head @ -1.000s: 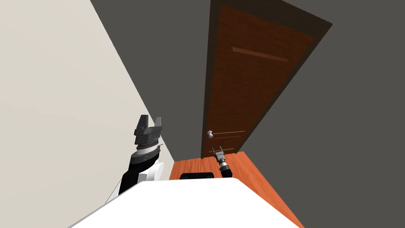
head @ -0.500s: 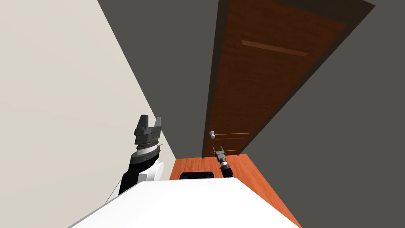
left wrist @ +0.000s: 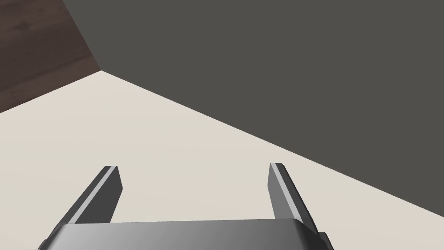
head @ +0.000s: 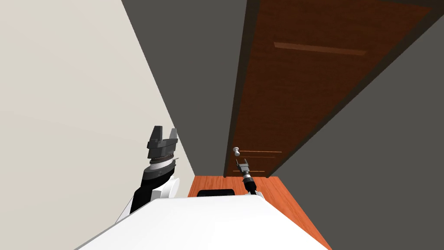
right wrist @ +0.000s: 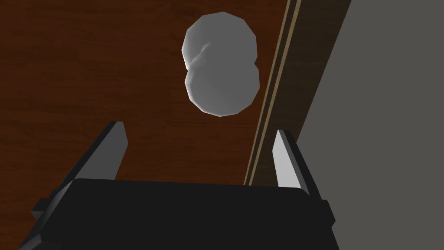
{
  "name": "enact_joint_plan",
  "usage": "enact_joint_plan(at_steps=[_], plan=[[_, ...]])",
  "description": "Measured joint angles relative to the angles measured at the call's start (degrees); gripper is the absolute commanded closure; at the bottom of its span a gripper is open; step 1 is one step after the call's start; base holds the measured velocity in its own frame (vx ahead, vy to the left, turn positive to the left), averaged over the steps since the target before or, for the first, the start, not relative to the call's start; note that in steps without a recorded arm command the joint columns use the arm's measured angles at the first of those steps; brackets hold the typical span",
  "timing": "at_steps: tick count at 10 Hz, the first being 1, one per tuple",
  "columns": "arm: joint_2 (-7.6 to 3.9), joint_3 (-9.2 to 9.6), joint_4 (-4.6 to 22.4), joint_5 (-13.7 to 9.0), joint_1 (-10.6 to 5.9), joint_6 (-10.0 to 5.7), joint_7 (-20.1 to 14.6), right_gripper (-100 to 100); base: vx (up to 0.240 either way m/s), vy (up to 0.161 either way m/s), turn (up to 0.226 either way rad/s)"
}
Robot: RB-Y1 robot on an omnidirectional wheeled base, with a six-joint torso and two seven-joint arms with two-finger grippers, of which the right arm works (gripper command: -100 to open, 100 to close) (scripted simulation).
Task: Pull the door open
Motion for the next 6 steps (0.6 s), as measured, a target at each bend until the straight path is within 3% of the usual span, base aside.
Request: enact_joint_plan(at_steps=[3, 4, 6], plan=[[1.62, -1.16, 0.1, -0.5, -0.91, 0.36, 0.5, -100, 0.163, 0.001, 0.002], [1.69, -1.18, 0.0, -0.5, -0.94, 0.42, 0.5, 100, -0.009, 0.005, 0.027], [1.83, -0.89, 0.2, -0.4, -0.99, 0.37, 0.5, 100, -0.03, 0.007, 0.004]])
